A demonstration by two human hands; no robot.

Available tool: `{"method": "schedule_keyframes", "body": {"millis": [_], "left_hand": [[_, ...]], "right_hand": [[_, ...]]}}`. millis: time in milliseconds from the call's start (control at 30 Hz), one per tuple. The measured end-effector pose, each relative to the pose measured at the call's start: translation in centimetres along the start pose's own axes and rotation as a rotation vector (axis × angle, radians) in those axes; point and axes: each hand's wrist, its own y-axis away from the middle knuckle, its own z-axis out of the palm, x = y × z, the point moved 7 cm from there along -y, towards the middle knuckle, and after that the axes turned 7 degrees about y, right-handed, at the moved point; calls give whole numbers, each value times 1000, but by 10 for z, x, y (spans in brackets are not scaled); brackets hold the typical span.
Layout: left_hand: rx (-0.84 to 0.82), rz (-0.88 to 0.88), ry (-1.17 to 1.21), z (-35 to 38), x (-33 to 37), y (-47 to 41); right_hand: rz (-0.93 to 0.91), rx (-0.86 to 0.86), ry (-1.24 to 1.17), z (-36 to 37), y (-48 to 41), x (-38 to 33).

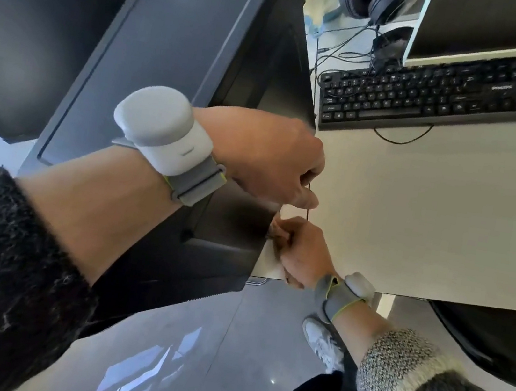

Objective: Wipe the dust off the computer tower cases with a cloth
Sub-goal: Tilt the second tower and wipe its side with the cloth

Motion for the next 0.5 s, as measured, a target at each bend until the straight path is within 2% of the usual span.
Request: {"method": "schedule_keyframes", "body": {"millis": [200,300,367,433,500], "left_hand": [[1,-7,0,-1,-2,-2],[8,-6,-13,0,0,-3],[16,-7,-14,-1,0,-4],[19,-8,-9,0,-2,-4],[31,-3,-13,0,-3,-5]], "right_hand": [[51,119,-8,7,0,-7],[12,-54,21,38,36,-8],[-72,-103,43,39,47,-7],[-6,-66,-58,26,38,-4],[89,66,-154,12,23,-3]]}}
